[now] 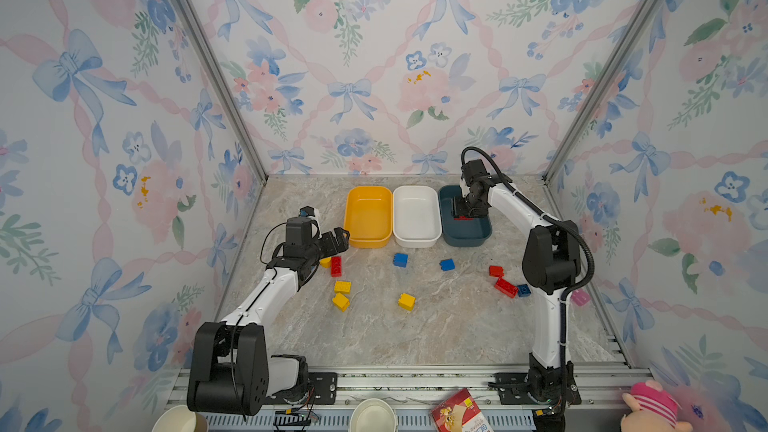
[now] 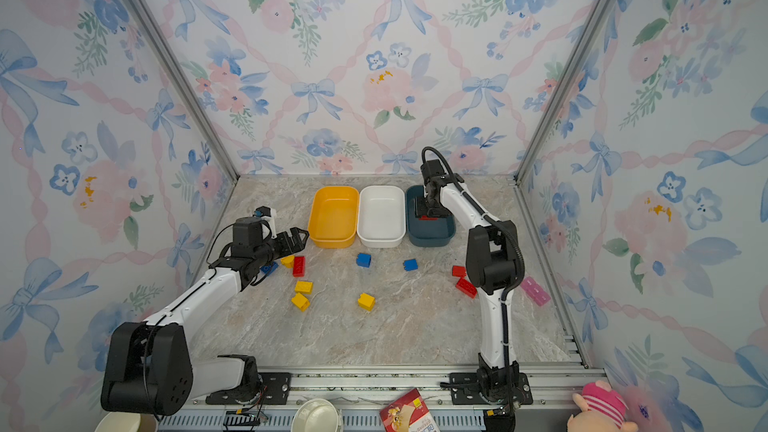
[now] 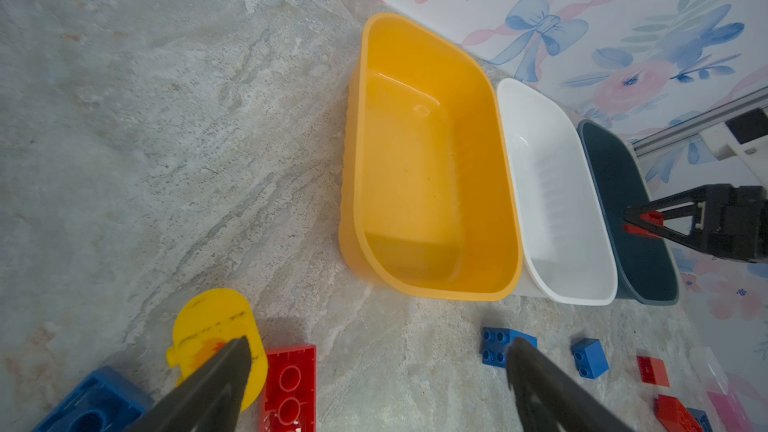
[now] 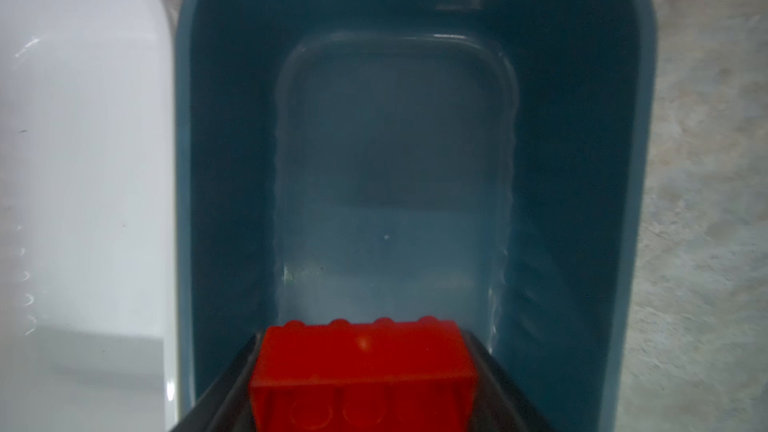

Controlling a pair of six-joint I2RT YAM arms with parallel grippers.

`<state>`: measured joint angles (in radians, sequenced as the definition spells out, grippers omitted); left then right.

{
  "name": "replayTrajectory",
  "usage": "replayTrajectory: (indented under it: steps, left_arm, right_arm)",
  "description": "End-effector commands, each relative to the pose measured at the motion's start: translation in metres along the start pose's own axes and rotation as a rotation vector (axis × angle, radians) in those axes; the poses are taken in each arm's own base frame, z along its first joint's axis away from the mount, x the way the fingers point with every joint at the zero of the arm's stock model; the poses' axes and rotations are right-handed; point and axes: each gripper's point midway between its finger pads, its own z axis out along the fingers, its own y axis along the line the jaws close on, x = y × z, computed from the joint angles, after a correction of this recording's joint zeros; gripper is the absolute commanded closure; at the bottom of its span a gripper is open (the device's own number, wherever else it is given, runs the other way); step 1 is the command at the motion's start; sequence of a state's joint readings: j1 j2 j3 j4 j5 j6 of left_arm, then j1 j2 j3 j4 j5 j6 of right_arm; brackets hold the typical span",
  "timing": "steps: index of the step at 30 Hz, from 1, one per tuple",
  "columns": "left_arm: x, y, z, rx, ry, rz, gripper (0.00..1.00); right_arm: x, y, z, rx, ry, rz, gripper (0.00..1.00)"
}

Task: Sort the legos into containers by color
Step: 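Drop the red brick into the teal bin while left gripper approaches yellow brick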

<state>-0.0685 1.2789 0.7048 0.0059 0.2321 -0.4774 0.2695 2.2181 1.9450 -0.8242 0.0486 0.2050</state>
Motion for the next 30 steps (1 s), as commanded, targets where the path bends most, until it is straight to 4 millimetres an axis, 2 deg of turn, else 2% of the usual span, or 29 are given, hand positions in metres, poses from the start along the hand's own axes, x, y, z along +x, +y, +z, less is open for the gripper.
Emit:
replayTrajectory:
  steps: [1,5,9,15,21,30]
  left_arm:
    - [-0.003,0.010,-0.002,-0.043,-0.028,-0.018,0.02]
    - [-0.001,0.016,-0.001,-0.073,-0.025,-0.033,0.03]
    - [0.002,0.024,-0.002,-0.122,-0.008,-0.043,0.04]
    - [0.006,0.035,-0.002,-0.187,0.027,-0.069,0.07]
    - [0.007,0.043,0.000,-0.248,0.073,-0.077,0.11]
    - [0.021,0.058,0.011,-0.348,0.181,-0.056,0.18]
  right_arm:
    - [0.005,0.000,0.008,0.000,0.047,-0.009,0.43]
    - [0.010,0.002,0.015,0.000,0.078,-0.011,0.36]
    - [0.012,0.003,0.009,-0.001,0.074,-0.015,0.27]
    - [0.006,0.004,-0.011,-0.014,0.035,-0.011,0.21]
    - [0.002,0.014,-0.040,-0.039,-0.009,-0.027,0.18]
    - [0.024,0.019,-0.081,-0.083,-0.050,-0.019,0.10]
